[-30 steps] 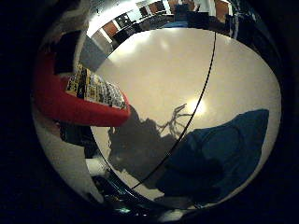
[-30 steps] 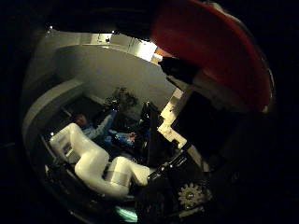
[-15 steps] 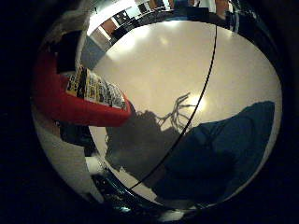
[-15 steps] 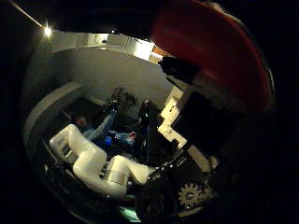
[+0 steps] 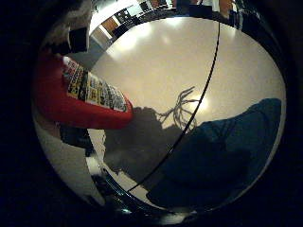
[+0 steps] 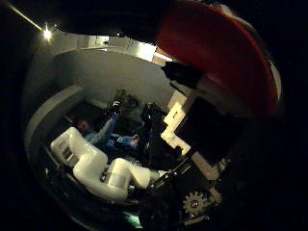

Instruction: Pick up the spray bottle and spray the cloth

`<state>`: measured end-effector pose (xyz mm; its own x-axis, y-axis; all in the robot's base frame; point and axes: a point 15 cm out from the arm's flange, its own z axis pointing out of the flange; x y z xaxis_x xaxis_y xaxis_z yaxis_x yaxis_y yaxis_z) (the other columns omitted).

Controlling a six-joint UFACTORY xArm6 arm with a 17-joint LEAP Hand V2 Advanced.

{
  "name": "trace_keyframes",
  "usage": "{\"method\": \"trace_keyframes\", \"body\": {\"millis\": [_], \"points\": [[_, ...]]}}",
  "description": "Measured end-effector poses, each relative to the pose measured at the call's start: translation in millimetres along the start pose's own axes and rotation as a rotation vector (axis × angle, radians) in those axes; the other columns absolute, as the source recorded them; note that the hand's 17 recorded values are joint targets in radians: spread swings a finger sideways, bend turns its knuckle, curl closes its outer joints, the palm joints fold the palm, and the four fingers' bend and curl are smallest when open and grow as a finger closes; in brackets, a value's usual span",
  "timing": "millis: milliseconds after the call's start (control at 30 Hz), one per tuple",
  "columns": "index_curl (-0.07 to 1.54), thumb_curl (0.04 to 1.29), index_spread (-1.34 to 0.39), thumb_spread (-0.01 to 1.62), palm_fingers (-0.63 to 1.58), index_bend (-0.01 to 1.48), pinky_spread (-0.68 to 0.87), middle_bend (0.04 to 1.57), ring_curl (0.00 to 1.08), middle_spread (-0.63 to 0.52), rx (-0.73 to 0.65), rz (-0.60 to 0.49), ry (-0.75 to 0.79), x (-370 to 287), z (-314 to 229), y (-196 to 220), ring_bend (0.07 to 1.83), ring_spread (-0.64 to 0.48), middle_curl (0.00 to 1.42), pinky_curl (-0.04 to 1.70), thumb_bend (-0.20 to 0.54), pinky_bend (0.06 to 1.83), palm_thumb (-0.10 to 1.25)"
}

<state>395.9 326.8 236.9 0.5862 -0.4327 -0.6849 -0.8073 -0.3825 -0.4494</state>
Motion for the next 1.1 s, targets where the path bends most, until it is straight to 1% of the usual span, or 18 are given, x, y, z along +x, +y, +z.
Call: {"method": "trace_keyframes", "body": {"millis": [33, 100, 200, 267, 333, 467, 667, 800, 1000, 1100], "points": [[0.62, 0.48, -0.29, 1.0, 1.0, 0.58, -0.41, 1.06, 0.51, -0.17, -0.001, -0.004, -0.001, -0.2, 0.1, 0.3, 1.23, -0.21, 0.57, 0.77, -0.027, 1.08, 0.8], [0.61, 0.48, -0.31, 1.0, 0.96, 0.48, -0.43, 1.01, 0.51, -0.18, -0.002, -0.008, -0.001, -0.9, -0.2, 0.4, 1.21, -0.22, 0.56, 0.75, -0.029, 1.1, 0.79], [0.6, 0.46, -0.33, 1.01, 0.88, 0.32, -0.45, 0.95, 0.51, -0.18, -0.002, -0.013, -0.003, -2.1, -0.7, 0.9, 1.2, -0.23, 0.56, 0.72, -0.026, 1.09, 0.77], [0.6, 0.45, -0.36, 1.02, 0.79, 0.25, -0.46, 0.87, 0.51, -0.18, -0.001, -0.017, -0.003, -3.6, -1.9, 1.0, 1.2, -0.24, 0.55, 0.71, -0.029, 1.09, 0.75], [0.6, 0.44, -0.39, 1.02, 0.75, 0.21, -0.46, 0.82, 0.5, -0.19, 0.003, -0.021, -0.003, -5.3, -3.9, -0.4, 1.19, -0.25, 0.55, 0.69, -0.025, 1.08, 0.74], [0.61, 0.43, -0.42, 1.04, 0.64, 0.2, -0.43, 0.75, 0.5, -0.2, 0.019, -0.039, 0.002, -10.6, -16.4, -5.0, 1.16, -0.26, 0.55, 0.67, -0.027, 1.0, 0.72], [0.6, 0.4, -0.41, 1.04, 0.51, 0.19, -0.35, 0.67, 0.5, -0.2, 0.018, -0.036, 0.033, 7.2, -39.2, -2.3, 1.15, -0.25, 0.56, 0.65, -0.027, 0.94, 0.69], [0.58, 0.39, -0.4, 1.04, 0.43, 0.2, -0.27, 0.65, 0.5, -0.19, 0.024, -0.039, 0.04, 11.0, -58.3, -2.1, 1.13, -0.24, 0.56, 0.65, -0.027, 0.89, 0.67], [0.55, 0.37, -0.37, 1.04, 0.32, 0.21, -0.13, 0.62, 0.49, -0.16, 0.017, -0.043, 0.08, 23.5, -87.0, 2.8, 1.06, -0.23, 0.55, 0.65, -0.026, 0.82, 0.65], [0.54, 0.37, -0.36, 1.04, 0.3, 0.2, -0.06, 0.59, 0.48, -0.15, 0.017, -0.041, 0.092, 28.5, -100.9, 6.1, 1.03, -0.22, 0.54, 0.63, -0.026, 0.79, 0.64]]}}
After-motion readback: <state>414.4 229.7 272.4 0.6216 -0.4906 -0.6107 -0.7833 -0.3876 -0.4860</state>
